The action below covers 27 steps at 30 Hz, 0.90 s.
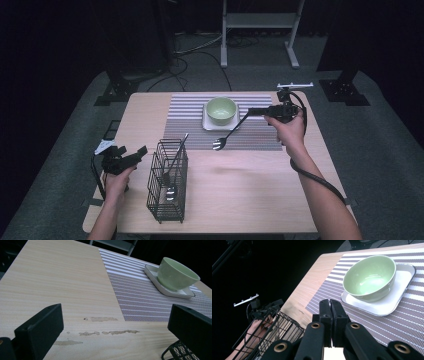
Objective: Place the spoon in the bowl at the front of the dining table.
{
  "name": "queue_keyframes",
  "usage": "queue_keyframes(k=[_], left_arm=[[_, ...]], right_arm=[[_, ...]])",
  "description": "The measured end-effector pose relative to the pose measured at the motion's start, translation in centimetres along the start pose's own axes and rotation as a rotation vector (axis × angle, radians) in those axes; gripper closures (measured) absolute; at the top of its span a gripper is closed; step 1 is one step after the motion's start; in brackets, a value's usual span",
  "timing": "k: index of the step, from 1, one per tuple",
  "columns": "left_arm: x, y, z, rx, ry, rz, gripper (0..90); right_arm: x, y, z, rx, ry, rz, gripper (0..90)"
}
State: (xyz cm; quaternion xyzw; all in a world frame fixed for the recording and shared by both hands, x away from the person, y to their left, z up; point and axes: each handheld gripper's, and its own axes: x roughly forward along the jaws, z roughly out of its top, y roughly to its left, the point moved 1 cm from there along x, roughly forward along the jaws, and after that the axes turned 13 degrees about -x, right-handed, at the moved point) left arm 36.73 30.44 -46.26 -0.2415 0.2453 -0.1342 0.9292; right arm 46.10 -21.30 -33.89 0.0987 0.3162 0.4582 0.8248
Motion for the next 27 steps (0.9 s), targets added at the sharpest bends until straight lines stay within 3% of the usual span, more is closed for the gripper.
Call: queue_keyframes(k=[10, 27], left_arm=[[0.0, 0.0, 0.0, 0.0, -0.001, -0.001, 0.0], [-0.1, 0.1, 0.1, -0.005, -0.001, -0.003, 0.0]], right_arm=[[0.6, -0.3, 0.7, 0.003, -0.01, -0.012, 88.5], [0.9, -1.0, 2.5, 0.015, -0.034, -0.076, 88.5]])
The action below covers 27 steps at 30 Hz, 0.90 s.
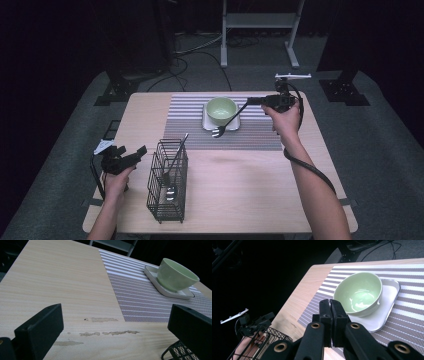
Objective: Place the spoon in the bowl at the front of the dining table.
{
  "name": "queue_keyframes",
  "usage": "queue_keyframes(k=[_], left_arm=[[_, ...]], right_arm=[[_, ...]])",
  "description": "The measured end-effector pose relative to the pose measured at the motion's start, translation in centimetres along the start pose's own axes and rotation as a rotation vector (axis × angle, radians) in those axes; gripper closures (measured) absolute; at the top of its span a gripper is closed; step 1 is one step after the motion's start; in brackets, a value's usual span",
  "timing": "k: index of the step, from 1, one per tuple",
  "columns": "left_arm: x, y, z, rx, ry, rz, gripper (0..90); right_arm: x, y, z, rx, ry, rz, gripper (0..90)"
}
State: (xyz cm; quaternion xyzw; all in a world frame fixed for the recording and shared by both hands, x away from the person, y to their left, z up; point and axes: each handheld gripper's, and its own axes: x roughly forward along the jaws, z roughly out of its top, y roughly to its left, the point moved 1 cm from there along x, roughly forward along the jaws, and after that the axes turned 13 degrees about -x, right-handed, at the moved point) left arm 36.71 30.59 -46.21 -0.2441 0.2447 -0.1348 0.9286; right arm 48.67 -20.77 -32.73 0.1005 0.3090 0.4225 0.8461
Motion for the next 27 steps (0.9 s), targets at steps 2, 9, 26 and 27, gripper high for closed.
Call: queue_keyframes(k=[2, 9, 26, 27], left_arm=[[0.0, 0.0, 0.0, 0.001, -0.001, 0.0, 0.0], [0.0, 0.0, 0.1, -0.004, -0.002, -0.002, 0.0], [-0.1, 0.2, 0.1, -0.011, -0.007, -0.005, 0.0], [-0.1, 0.2, 0.1, -0.01, -0.008, -0.005, 0.0]], right_arm=[[0.0, -0.1, 0.2, 0.0, -0.005, -0.008, 88.5], [0.0, -0.3, 0.9, 0.005, -0.012, -0.025, 88.5], [0.4, -1.0, 2.3, 0.019, -0.026, -0.073, 88.5], [0.4, -1.0, 2.4, 0.02, -0.027, -0.076, 88.5]])
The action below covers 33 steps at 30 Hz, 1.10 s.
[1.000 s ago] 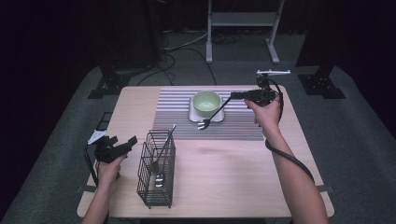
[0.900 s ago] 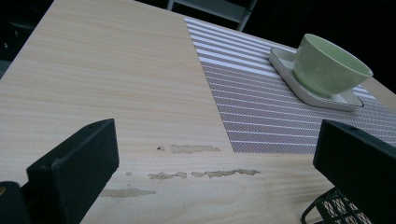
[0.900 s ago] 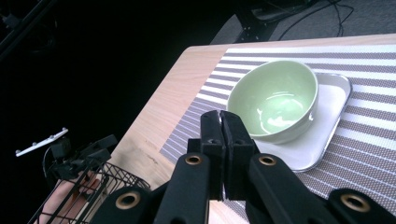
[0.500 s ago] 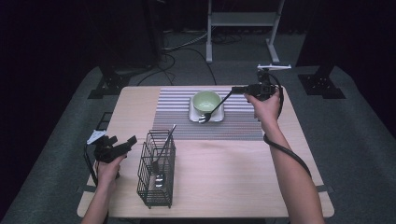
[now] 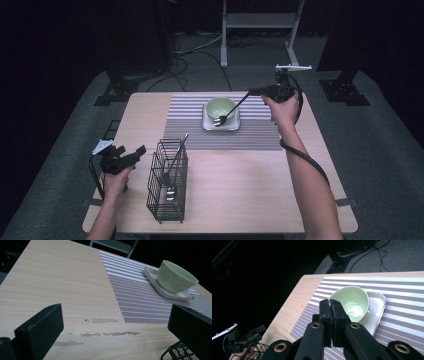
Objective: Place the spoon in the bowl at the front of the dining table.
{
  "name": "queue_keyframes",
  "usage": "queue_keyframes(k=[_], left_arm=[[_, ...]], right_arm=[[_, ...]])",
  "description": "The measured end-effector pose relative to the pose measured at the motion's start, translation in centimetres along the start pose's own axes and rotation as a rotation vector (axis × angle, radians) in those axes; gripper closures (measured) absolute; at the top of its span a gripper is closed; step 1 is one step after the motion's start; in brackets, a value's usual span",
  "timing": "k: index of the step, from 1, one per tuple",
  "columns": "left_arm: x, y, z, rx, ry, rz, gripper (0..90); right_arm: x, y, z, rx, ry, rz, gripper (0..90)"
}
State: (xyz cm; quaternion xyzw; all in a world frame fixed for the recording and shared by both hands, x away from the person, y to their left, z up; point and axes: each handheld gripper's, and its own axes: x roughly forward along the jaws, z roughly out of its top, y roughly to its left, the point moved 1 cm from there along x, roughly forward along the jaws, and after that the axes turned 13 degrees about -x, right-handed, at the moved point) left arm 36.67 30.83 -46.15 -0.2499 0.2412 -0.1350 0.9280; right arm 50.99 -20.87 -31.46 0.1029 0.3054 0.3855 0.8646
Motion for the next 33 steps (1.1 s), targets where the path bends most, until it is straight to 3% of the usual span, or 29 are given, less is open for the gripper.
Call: queue_keyframes(k=[33], left_arm=[[0.0, 0.1, 0.0, -0.011, 0.0, -0.003, 0.0]], right_arm=[[1.4, -3.1, 0.6, 0.105, -0.055, -0.104, 88.5]])
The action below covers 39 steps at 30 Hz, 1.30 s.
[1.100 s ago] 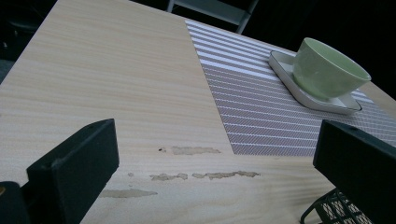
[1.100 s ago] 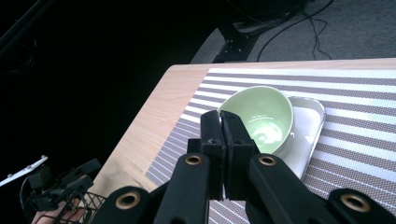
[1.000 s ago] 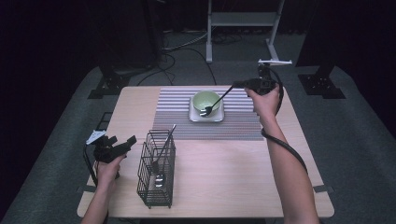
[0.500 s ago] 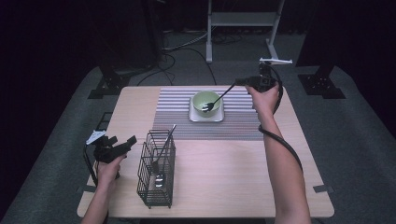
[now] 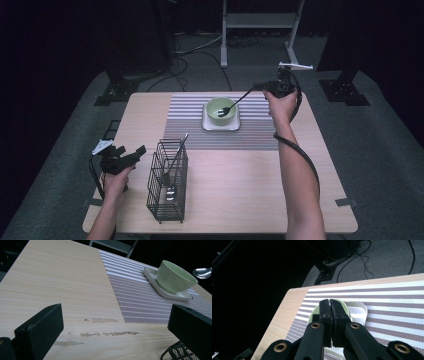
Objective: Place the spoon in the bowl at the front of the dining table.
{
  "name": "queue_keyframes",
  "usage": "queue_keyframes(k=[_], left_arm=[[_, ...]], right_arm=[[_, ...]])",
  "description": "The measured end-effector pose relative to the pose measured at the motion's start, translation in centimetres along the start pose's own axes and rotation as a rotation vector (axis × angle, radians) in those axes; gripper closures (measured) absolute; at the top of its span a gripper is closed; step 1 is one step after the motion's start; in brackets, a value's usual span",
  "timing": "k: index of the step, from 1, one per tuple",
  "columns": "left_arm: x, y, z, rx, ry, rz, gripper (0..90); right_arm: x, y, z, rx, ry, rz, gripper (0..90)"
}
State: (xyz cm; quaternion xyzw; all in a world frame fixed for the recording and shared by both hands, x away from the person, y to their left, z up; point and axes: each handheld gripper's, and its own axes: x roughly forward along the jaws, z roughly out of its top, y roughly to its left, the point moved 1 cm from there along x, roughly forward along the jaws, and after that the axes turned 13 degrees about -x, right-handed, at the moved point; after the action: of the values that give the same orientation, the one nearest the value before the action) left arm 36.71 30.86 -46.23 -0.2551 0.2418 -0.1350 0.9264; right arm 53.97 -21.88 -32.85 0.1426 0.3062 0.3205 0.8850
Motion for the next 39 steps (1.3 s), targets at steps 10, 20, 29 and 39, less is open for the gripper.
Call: queue_keyframes(k=[10, 20, 29, 39], left_arm=[[-0.1, 0.1, 0.1, 0.002, -0.002, 0.0, 0.0], [0.0, 0.2, 0.0, 0.004, 0.0, 0.003, 0.0], [-0.1, 0.2, 0.1, 0.003, -0.002, 0.002, 0.0], [-0.1, 0.2, 0.1, 0.006, -0.002, 0.001, 0.0]], right_arm=[[0.3, -0.5, -0.3, 0.018, -0.011, -0.03, 88.5], [0.9, -1.2, -1.0, 0.036, -0.016, -0.048, 88.4], [1.8, -1.3, -1.5, 0.028, -0.001, -0.065, 88.4], [2.3, -1.7, -2.1, 0.038, 0.001, -0.067, 88.3]])
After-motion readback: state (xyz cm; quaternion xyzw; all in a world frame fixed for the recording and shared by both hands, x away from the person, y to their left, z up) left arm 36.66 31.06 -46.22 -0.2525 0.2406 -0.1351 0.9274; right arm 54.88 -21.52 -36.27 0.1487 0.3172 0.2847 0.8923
